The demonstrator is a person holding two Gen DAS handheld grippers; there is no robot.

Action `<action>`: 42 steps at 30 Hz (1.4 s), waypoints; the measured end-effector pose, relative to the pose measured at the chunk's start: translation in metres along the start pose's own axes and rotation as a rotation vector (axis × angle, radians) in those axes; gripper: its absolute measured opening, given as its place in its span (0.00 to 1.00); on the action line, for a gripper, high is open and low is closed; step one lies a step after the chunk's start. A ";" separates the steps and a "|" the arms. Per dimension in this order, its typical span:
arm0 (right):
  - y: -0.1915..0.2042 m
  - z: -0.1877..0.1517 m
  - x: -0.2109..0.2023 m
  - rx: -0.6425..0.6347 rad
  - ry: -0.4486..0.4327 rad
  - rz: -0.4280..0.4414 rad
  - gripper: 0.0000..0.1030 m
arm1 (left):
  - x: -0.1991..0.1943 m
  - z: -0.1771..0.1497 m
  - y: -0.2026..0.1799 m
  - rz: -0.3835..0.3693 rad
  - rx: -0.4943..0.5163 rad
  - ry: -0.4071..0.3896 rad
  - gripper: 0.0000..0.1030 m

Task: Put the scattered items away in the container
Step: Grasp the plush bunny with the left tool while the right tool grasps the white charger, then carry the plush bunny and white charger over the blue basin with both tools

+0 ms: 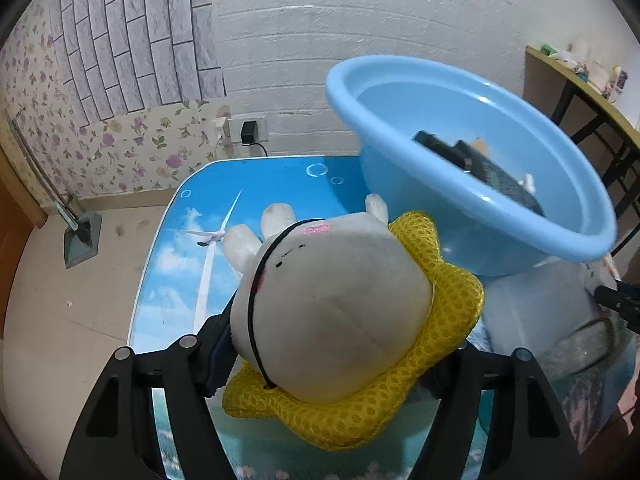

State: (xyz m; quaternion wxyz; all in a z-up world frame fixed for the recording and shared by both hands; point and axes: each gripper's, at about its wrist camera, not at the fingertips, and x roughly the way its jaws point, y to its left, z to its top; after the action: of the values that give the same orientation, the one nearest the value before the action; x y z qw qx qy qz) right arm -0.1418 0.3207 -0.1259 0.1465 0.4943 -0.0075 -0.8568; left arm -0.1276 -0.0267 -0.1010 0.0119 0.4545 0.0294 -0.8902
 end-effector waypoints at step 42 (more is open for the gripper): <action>0.070 -0.028 -0.094 -0.134 -0.191 0.123 0.43 | -0.132 -0.023 -0.030 -0.119 0.019 -0.179 0.69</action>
State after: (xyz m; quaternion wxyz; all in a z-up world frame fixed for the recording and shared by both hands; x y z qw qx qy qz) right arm -0.0570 0.2815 -0.0496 0.2301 0.3980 0.0053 -0.8880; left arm -0.0332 0.0042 -0.0064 -0.0427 0.3709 0.0466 -0.9265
